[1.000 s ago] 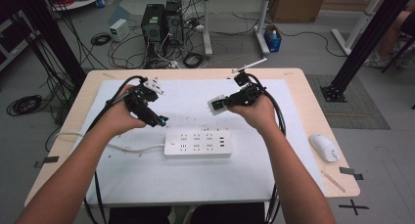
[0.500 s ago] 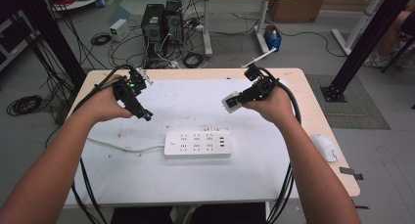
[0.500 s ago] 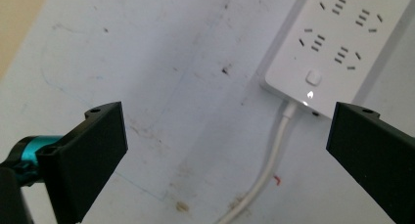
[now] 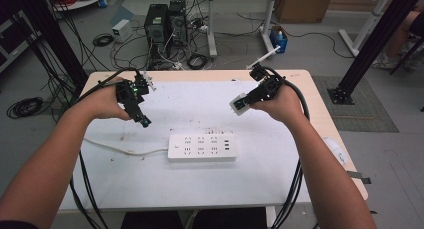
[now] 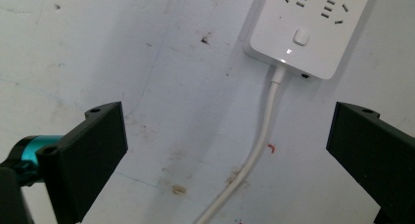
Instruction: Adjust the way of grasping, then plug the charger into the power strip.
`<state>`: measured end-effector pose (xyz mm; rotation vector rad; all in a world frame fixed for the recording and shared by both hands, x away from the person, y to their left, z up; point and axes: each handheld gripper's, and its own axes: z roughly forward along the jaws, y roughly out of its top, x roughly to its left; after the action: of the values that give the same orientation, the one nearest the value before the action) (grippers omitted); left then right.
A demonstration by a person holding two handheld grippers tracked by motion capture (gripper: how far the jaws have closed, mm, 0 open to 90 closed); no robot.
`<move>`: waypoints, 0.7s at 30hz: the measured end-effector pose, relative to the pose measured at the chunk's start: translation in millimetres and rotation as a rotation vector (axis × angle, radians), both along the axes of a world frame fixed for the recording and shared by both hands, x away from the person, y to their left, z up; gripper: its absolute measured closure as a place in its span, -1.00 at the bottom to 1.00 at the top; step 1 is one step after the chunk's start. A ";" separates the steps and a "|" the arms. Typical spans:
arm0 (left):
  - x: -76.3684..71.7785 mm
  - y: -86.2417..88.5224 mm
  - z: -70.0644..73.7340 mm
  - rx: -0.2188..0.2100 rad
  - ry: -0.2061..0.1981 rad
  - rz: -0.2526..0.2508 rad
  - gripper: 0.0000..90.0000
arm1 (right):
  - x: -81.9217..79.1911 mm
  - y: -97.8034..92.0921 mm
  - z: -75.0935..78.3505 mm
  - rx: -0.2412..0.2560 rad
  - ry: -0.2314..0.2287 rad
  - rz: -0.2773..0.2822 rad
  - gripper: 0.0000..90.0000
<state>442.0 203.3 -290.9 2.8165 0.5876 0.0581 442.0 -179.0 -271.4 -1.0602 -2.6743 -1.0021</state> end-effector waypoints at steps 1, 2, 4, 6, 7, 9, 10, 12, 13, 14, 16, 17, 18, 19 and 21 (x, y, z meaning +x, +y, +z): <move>0.7 -0.4 1.1 -0.003 0.009 -0.005 -0.96 | 0.6 0.4 -0.1 -0.003 0.000 0.001 0.38; 1.3 -0.8 2.2 -0.003 0.011 -0.005 -0.96 | 1.2 0.9 -0.3 -0.008 -0.006 0.002 0.38; 2.0 -1.4 4.0 0.006 -0.011 -0.008 -0.96 | 2.1 1.9 -0.2 -0.011 -0.001 0.005 0.38; 1.6 -0.8 4.8 0.015 -0.026 -0.012 -0.96 | 3.1 3.0 0.2 -0.015 0.000 0.006 0.38; 1.0 -0.4 5.0 0.025 -0.032 -0.009 -0.96 | 3.5 4.1 0.2 -0.016 -0.001 0.006 0.38; -1.3 0.8 4.1 0.041 -0.039 -0.013 -0.96 | 4.3 7.0 0.6 -0.025 0.000 0.010 0.38; -1.9 1.9 3.1 0.038 -0.033 -0.014 -0.96 | 4.7 9.0 0.9 -0.028 0.003 0.015 0.38; -2.5 3.9 2.4 0.047 -0.033 -0.016 -0.96 | 6.3 13.7 1.3 -0.041 0.003 0.034 0.38; -2.8 4.9 1.7 0.044 -0.030 -0.016 -0.96 | 6.9 17.0 1.3 -0.056 -0.004 0.041 0.38; -3.0 5.7 1.4 0.044 -0.028 -0.014 -0.96 | 7.5 20.2 1.4 -0.068 -0.006 0.051 0.38; -3.2 7.0 0.6 0.047 -0.031 -0.014 -0.96 | 9.5 26.3 0.1 -0.082 -0.011 0.075 0.38; -3.2 7.5 0.2 0.052 -0.033 -0.016 -0.96 | 10.2 29.7 -0.9 -0.091 -0.011 0.086 0.38; -3.3 8.1 -0.4 0.059 -0.042 -0.013 -0.96 | 11.0 33.1 -2.4 -0.101 -0.014 0.102 0.38; -3.5 8.7 -1.4 0.063 -0.047 -0.009 -0.96 | 11.7 36.4 -3.9 -0.113 -0.017 0.115 0.38; -3.5 10.6 -2.8 0.065 -0.044 -0.002 -0.96 | 12.4 42.8 -7.9 -0.131 -0.018 0.135 0.38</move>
<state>438.5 213.9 -293.7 2.8705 0.5825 0.1407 454.3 -136.2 -279.2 -0.8798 -2.8156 -0.8260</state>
